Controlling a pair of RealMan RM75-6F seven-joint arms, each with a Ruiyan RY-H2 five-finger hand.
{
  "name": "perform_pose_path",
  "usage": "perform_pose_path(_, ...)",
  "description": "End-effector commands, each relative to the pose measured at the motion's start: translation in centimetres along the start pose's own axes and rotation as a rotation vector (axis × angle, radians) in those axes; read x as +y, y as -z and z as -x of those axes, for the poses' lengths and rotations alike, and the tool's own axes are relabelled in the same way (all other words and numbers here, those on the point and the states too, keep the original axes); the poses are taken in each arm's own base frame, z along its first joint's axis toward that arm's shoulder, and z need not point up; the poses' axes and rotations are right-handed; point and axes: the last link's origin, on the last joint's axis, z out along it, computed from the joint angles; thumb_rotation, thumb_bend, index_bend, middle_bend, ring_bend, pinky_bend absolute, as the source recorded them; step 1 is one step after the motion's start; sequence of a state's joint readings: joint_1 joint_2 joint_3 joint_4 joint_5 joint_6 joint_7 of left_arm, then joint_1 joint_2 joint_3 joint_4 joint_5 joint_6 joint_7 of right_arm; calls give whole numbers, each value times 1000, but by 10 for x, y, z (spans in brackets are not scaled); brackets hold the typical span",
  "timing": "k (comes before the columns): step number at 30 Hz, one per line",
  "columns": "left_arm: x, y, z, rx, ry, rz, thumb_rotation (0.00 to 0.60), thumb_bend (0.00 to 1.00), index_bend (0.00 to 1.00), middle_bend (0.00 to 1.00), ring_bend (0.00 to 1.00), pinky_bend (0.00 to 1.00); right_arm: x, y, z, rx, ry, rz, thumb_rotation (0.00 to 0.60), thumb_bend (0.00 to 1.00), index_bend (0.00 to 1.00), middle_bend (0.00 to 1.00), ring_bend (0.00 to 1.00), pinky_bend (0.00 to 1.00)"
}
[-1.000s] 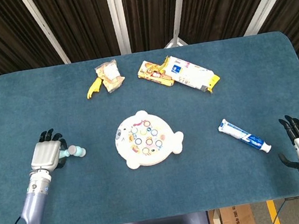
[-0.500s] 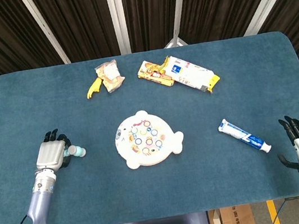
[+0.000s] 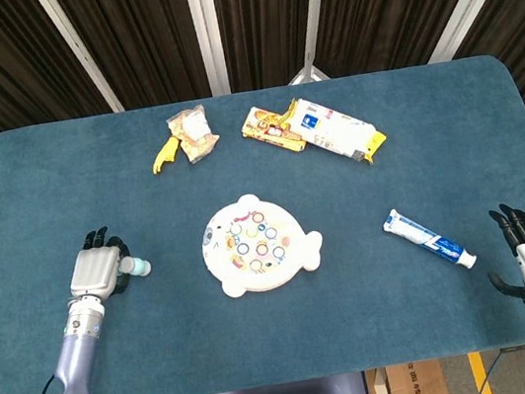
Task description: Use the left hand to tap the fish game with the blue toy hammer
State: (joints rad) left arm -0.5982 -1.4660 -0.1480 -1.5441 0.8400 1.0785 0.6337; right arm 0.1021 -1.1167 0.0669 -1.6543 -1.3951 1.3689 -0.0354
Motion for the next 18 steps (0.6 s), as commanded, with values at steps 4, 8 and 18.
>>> perform_pose_path(4, 1, -1, 1, 2, -2, -3, 600, 517, 496, 246, 1, 23, 0, 0, 0, -1, -2, 0, 600, 310, 0, 0, 0, 0)
perform_pose_path(8, 0, -2, 1, 3, -2, -6, 600, 519, 507, 256, 5, 35, -1, 0, 0, 1, -4, -1, 600, 310, 0, 0, 0, 0)
perform_pose_path(18, -1, -3, 4, 0, -2, -8, 600, 599, 557, 338, 133, 213, -1, 1, 0, 1, -7, 0, 600, 311, 0, 0, 0, 0)
